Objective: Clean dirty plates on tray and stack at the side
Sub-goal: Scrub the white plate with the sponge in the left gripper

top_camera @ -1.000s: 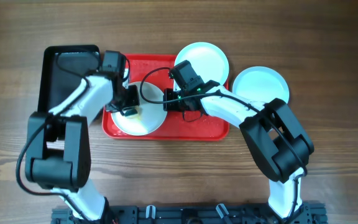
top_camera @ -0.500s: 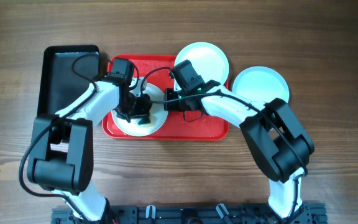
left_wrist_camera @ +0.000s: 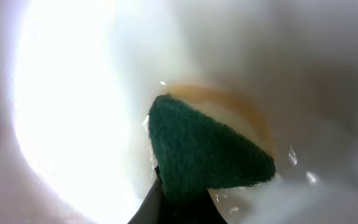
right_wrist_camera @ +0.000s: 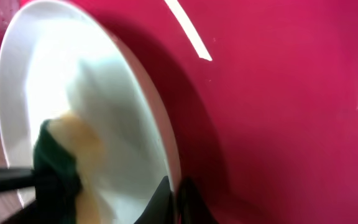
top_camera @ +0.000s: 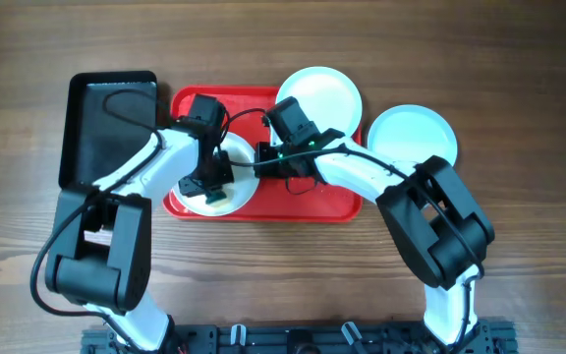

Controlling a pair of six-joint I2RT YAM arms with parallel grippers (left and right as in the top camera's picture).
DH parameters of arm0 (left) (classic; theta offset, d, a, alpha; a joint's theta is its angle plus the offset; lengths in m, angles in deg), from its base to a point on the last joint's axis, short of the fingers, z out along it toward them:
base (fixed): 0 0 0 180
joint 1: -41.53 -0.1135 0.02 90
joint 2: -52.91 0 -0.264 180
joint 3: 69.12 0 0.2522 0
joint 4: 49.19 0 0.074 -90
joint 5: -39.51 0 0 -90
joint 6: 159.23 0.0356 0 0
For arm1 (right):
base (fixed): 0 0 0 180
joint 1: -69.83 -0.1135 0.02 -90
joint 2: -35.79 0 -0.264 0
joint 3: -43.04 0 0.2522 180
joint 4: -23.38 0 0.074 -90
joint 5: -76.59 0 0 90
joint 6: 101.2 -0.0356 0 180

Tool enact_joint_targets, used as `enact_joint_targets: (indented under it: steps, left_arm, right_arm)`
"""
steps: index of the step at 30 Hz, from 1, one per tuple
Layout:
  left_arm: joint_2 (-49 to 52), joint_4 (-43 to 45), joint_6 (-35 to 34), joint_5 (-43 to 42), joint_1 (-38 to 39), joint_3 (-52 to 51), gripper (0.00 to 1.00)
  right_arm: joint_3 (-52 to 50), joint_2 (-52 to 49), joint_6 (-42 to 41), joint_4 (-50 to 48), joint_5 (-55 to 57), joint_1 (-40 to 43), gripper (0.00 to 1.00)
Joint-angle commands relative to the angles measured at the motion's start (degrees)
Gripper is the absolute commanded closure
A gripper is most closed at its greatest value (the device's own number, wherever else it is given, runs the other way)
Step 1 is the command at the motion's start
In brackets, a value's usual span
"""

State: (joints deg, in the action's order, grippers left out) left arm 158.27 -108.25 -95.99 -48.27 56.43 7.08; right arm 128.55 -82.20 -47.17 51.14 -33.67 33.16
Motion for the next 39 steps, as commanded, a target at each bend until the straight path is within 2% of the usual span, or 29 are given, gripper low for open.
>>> enact_joint_targets:
  steps: [1, 8, 9, 13, 18, 22, 25, 31, 35, 39]
  left_arm:
    - [4.55, 4.68, -8.44, 20.37, -1.66, -3.76, 0.96]
    - [4.55, 17.84, -7.76, 20.00, -1.66, -3.76, 0.96]
    - [4.55, 19.80, -5.64, 18.38, -1.66, -3.76, 0.96]
    - [4.55, 25.29, 5.99, 4.70, -1.66, -3.76, 0.96]
    - [4.55, 25.20, 18.62, -16.06, -1.66, -3.76, 0.96]
    - [4.55, 22.95, 23.76, -27.28, -1.66, -3.61, 0.96]
    - [4.55, 20.09, 26.71, -31.85, -1.66, -2.89, 0.96]
    - [4.55, 10.86, 29.77, -31.04, -1.92, 1.01, 0.96]
    - [4.55, 2.69, 28.65, -17.64, -2.75, 3.52, 0.96]
    - [4.55, -0.63, 22.56, -0.87, -4.00, 4.04, 0.96]
  right_arm:
    - [1.16, -0.96, -0.17, 0.22, -0.37, 0.66, 0.96]
    - [1.16, -0.96, -0.13, 0.85, -0.37, 0.66, 0.96]
    - [1.16, -0.96, -0.07, 0.85, -0.35, 0.66, 0.96]
    - [1.16, -0.96, 0.00, 0.83, -0.33, 0.66, 0.96]
    - [1.16, -0.96, 0.04, 0.85, -0.37, 0.66, 0.96]
    - [1.16, -0.96, 0.26, 0.87, -0.39, 0.66, 0.96]
    - [1.16, -0.96, 0.44, 1.03, -0.39, 0.66, 0.96]
    - [1.16, -0.96, 0.44, 1.05, -0.39, 0.66, 0.96]
    - [1.16, -0.96, 0.42, 1.05, -0.39, 0.66, 0.96]
    - [1.16, -0.96, 0.39, 1.03, -0.42, 0.66, 0.96]
